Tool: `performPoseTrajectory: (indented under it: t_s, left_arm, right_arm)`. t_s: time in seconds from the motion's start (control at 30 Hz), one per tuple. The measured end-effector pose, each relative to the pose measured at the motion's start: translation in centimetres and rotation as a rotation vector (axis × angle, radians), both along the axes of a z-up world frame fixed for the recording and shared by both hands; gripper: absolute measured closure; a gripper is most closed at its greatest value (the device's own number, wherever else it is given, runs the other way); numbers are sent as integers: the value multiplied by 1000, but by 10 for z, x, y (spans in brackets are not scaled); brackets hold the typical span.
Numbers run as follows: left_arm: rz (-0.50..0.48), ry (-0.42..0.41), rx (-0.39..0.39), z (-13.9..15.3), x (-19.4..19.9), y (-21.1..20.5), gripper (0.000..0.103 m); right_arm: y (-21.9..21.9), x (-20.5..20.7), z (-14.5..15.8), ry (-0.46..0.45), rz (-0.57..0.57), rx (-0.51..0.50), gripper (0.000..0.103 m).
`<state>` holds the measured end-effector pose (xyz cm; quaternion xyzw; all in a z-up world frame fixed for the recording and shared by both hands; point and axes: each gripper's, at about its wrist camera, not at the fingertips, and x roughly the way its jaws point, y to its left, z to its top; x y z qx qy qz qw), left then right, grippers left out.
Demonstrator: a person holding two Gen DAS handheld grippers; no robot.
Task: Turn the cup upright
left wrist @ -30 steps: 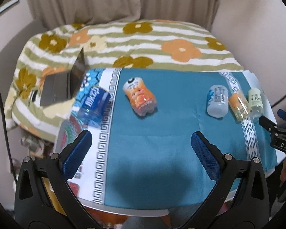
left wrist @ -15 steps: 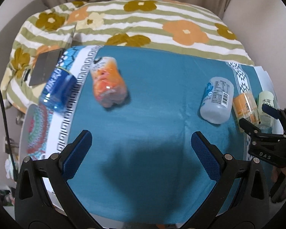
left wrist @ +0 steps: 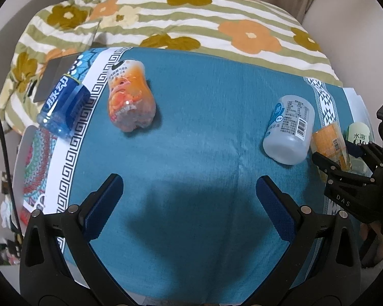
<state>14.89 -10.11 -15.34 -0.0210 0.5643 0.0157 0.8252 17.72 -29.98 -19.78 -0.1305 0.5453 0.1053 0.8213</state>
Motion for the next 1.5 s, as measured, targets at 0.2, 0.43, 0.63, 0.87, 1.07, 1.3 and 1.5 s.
performPoseTrajectory:
  t_s: [0.2,0.43,0.63,0.87,1.07,1.3,1.5]
  left_arm:
    - [-20,-7,7,7,-4,6,0]
    - [-54,-37,-1,24,-15,26,0]
    - [-102,-66,-7,37,-29,48,0]
    - [-159,-76,-12,40,-47,79,0]
    - [-195,-75,-4,36,-58,99,0]
    - [-216,-60,4,23,-63,119,0]
    - [-214,-53,-3,14,-63,128,0]
  right_arm:
    - [0,-2,6,-1,-30,26,48]
    - [7,-15,31,-34,-89,41,48]
    - [20,-38,54,-36,-163,95,48]
    - [53,-69,50,15,-281,216,48]
    - [83,-87,29,61,-362,307,48]
    - [107,-83,6,57,-407,331,48]
    - [115,-82,-6,40,-419,340,48]
